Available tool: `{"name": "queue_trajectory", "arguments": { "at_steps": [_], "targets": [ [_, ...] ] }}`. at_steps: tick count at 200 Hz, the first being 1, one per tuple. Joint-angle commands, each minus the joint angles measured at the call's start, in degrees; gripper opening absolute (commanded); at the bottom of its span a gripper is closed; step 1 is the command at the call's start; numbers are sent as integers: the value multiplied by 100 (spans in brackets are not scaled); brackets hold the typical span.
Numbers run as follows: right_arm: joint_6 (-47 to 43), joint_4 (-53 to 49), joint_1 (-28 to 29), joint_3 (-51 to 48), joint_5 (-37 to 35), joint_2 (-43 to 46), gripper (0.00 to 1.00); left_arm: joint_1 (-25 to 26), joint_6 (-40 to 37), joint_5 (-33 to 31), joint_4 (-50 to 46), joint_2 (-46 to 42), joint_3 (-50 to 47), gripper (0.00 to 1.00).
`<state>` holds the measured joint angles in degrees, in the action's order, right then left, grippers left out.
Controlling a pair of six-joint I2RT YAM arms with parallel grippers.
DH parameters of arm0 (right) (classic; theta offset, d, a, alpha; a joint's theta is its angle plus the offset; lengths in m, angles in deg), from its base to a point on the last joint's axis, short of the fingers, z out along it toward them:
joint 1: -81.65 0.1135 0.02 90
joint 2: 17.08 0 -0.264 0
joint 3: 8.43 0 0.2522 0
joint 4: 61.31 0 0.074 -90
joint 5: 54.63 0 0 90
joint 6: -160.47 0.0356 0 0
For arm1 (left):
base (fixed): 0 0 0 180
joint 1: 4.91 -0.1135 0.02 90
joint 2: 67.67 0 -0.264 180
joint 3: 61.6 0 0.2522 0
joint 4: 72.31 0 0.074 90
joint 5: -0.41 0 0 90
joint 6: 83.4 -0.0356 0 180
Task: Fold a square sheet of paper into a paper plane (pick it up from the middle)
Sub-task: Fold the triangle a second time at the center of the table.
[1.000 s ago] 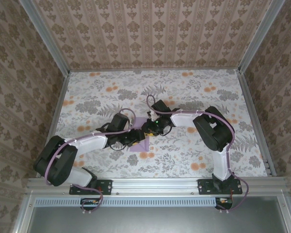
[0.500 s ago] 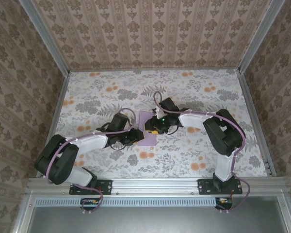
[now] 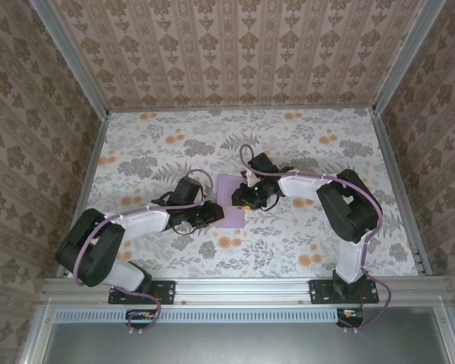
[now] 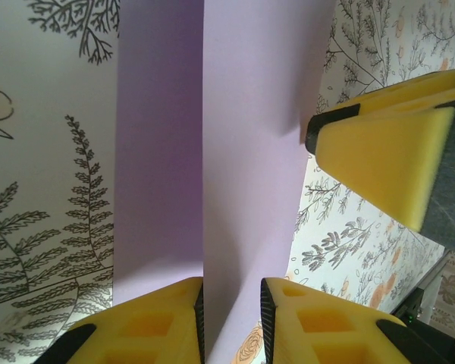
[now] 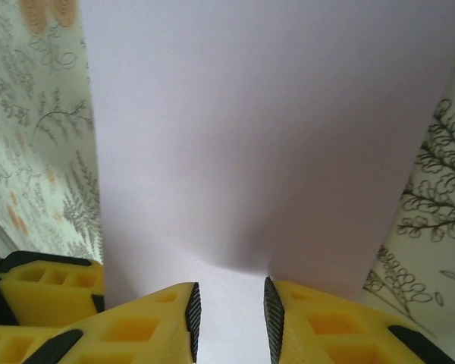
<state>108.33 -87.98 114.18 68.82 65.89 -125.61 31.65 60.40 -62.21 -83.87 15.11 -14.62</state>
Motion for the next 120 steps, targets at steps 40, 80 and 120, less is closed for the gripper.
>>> {"name": "queue_trajectory", "arguments": {
  "at_steps": [40, 80, 120],
  "targets": [
    [83, -109, 164, 62, 43, -318, 32, 1, 136, 266, 665, 120, -50, 27],
    [353, 80, 251, -108, 266, -285, 32, 1, 201, 358, 842, 81, -19, 27],
    [562, 280, 245, -266, 435, -135, 32, -8, 201, 354, 970, 114, -25, 34]
  ]
}}
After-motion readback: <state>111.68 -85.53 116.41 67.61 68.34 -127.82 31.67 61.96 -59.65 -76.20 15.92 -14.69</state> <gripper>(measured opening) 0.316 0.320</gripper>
